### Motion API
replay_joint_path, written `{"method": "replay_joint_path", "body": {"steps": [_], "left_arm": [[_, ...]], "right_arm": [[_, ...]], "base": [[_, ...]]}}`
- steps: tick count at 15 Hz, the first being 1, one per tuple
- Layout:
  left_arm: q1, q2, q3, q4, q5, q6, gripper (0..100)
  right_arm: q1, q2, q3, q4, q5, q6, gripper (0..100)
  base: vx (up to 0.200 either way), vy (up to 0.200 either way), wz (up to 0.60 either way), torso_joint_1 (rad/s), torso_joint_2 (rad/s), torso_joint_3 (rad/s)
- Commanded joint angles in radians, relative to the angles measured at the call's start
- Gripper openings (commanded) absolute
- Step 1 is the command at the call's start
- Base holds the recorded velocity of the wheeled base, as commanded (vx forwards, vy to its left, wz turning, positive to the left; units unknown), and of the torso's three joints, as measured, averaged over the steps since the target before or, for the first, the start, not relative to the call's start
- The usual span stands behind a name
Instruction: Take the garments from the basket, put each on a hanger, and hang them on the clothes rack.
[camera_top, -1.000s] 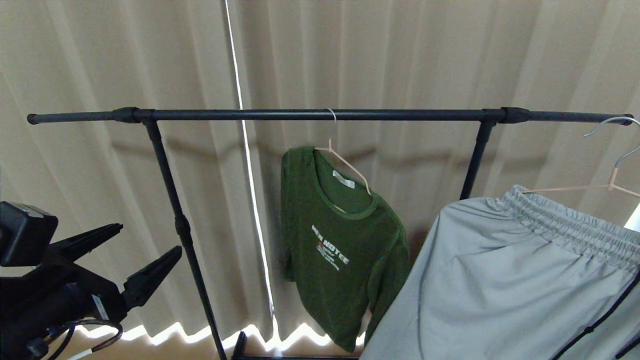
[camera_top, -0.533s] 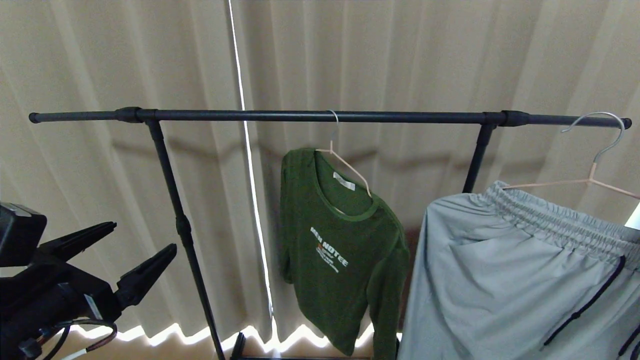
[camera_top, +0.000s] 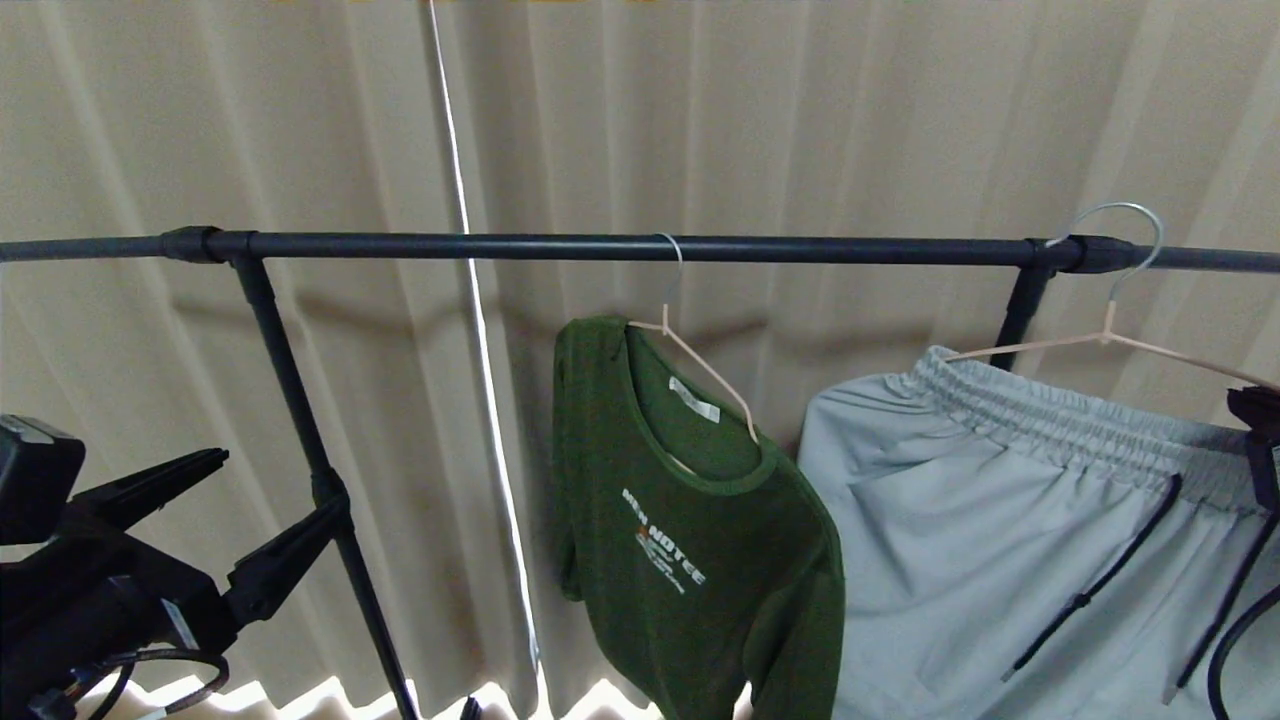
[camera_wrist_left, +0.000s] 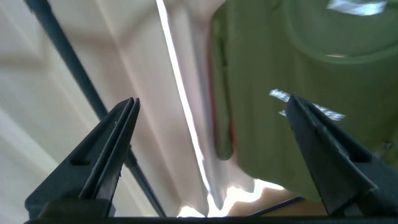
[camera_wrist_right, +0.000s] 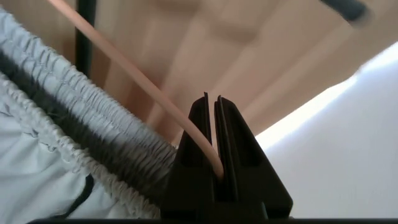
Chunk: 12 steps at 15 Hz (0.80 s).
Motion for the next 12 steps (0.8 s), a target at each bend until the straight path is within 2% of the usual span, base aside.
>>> {"method": "replay_joint_path", "body": {"steps": [1,4,6,7,12], "left_arm": [[-0.001,-0.01,0.005,-0.001,-0.001,0.006,100],[-0.001,-0.01,0.011,-0.001,-0.001,0.009,100],[-0.001,-0.01,0.011,-0.001,-0.001,0.009,100],[-0.001,-0.01,0.013,-0.001,-0.001,0.009,100],[-0.001,-0.017,0.019,-0.001,-0.001,0.009,100]], "right_arm": [[0.1,0.1,-0.055,-0.004,-0.049,0.001,0],[0.18,0.205,-0.144,-0.007,-0.138,0.001,0],[0.196,0.26,-0.183,-0.007,-0.171,0.001,0],[0.215,0.315,-0.225,-0.008,-0.217,0.002,0],[0.237,0.435,-0.298,-0.01,-0.296,0.002,0]], "base": [[0.0,0.0,0.0,0.0,0.0,0.0],[0.0,0.0,0.0,0.0,0.0,0.0],[0.0,0.0,0.0,0.0,0.0,0.0],[0.0,0.0,0.0,0.0,0.0,0.0],[0.0,0.0,0.0,0.0,0.0,0.0]]}}
